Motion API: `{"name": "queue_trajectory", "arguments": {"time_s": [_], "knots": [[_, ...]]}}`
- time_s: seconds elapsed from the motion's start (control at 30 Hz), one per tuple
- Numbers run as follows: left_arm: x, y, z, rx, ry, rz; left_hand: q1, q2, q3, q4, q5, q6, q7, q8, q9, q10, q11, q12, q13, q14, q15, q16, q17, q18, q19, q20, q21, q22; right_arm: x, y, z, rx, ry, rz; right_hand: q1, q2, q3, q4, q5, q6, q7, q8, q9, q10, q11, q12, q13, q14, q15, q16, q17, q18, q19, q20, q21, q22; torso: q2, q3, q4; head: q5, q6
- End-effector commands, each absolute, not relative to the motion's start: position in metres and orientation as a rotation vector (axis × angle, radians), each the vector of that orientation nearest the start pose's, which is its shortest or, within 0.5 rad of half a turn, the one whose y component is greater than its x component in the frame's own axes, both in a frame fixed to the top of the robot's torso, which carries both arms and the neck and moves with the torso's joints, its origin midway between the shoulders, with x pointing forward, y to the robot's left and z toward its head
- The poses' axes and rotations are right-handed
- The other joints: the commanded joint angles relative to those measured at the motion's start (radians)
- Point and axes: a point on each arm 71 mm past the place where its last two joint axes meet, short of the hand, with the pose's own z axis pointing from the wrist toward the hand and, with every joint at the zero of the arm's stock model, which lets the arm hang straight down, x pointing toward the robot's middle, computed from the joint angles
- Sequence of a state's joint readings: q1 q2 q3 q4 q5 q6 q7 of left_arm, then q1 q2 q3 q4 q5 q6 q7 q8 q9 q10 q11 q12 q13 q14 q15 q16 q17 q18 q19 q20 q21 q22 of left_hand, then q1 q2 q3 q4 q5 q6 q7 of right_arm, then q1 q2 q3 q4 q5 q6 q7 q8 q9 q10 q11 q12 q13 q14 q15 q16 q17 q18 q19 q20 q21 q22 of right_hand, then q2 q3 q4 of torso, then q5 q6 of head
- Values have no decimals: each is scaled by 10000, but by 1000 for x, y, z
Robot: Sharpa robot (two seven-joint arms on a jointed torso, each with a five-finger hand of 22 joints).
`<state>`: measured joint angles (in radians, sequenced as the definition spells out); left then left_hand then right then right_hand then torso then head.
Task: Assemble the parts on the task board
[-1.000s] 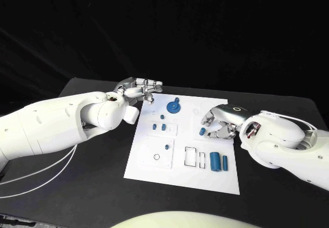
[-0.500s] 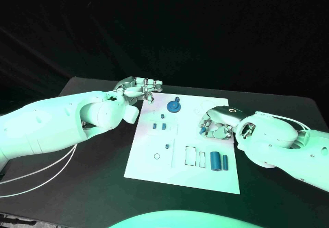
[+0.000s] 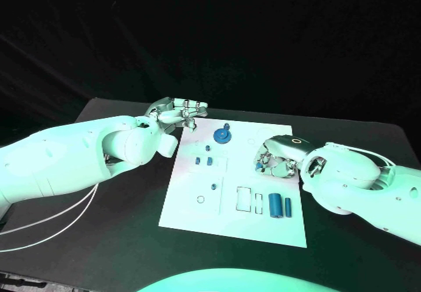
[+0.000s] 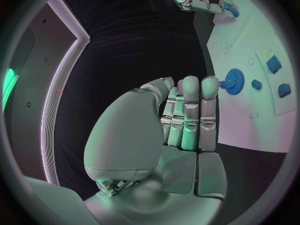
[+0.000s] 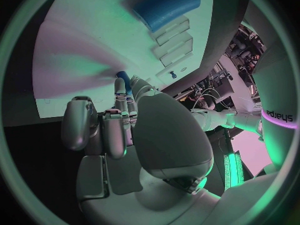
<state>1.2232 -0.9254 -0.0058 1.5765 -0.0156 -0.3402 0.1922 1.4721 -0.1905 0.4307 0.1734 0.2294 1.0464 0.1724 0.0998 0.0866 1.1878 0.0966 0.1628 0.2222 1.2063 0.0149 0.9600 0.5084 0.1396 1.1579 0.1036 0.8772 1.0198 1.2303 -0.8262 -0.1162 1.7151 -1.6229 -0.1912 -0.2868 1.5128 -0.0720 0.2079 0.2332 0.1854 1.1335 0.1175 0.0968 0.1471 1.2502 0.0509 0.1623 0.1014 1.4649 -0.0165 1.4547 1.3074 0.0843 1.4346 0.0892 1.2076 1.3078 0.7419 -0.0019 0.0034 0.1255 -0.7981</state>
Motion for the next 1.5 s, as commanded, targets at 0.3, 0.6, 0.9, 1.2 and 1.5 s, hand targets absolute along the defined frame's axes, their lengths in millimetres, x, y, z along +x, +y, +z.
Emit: {"name": "queue_trajectory", "arguments": {"time_s": [0.3, 0.6, 0.9, 1.2, 1.5], "knots": [[487, 235, -163, -12078, 15180, -14227, 57, 93, 13, -69, -2, 14, 5, -9, -16, -67, -33, 76, 3, -41, 4, -43, -21, 193, -22, 22, -57, -22, 434, -141, -184, -3856, 16878, 5754, 197, 54, 439, -103, -24, 204, -26, 85, 124, 156, -29, -134, 14, 635, -99, 70, 484, -134, 49, -101, 53, 1091, -6, -2, 4, -22, -31], [488, 235, -164, -12098, 15209, -14205, 61, 100, 18, -74, -1, 14, 5, -8, -17, -70, -33, 78, 3, -40, 3, -45, -23, 188, -7, 21, -38, -6, 417, -136, -165, -3786, 16145, 6456, 160, -7, 506, -103, 8, 220, -22, 81, 133, 149, -20, -189, 7, 638, -91, 82, 503, -144, 64, -100, 95, 1117, -15, -12, 7, 2, -23], [488, 233, -164, -12098, 15260, -14233, 64, 104, 21, -77, -1, 13, 6, -8, -18, -73, -33, 80, 3, -38, 2, -45, -24, 188, -5, 21, -40, -8, 388, -112, -146, -3907, 15587, 7910, 140, -103, 646, -140, 106, 257, -28, 76, 149, 203, -28, -254, 6, 639, -94, 87, 503, -159, 94, -102, 172, 1166, -5, -3, 5, 131, -74], [490, 228, -165, -12064, 15318, -14326, 62, 106, 23, -78, -1, 11, 7, -9, -19, -76, -31, 82, 3, -37, 3, -46, -26, 192, -15, 20, -61, -24, 372, -68, -158, -4245, 15670, 9339, 145, -151, 751, -187, 169, 264, -22, 61, 157, 222, -24, -306, 2, 635, -96, 77, 479, -154, 85, -105, 146, 1166, -44, -19, 22, 269, -104], [490, 225, -166, -12048, 15391, -14388, 62, 106, 23, -78, -1, 11, 7, -9, -19, -76, -31, 82, 3, -37, 3, -46, -26, 192, -15, 20, -61, -24, 364, -41, -192, -4281, 16261, 10101, 139, -170, 806, -211, 204, 260, -14, 49, 159, 227, -19, -337, -1, 633, -93, 73, 468, -147, 73, -105, 111, 1157, -40, -23, 7, 498, -219]]}}
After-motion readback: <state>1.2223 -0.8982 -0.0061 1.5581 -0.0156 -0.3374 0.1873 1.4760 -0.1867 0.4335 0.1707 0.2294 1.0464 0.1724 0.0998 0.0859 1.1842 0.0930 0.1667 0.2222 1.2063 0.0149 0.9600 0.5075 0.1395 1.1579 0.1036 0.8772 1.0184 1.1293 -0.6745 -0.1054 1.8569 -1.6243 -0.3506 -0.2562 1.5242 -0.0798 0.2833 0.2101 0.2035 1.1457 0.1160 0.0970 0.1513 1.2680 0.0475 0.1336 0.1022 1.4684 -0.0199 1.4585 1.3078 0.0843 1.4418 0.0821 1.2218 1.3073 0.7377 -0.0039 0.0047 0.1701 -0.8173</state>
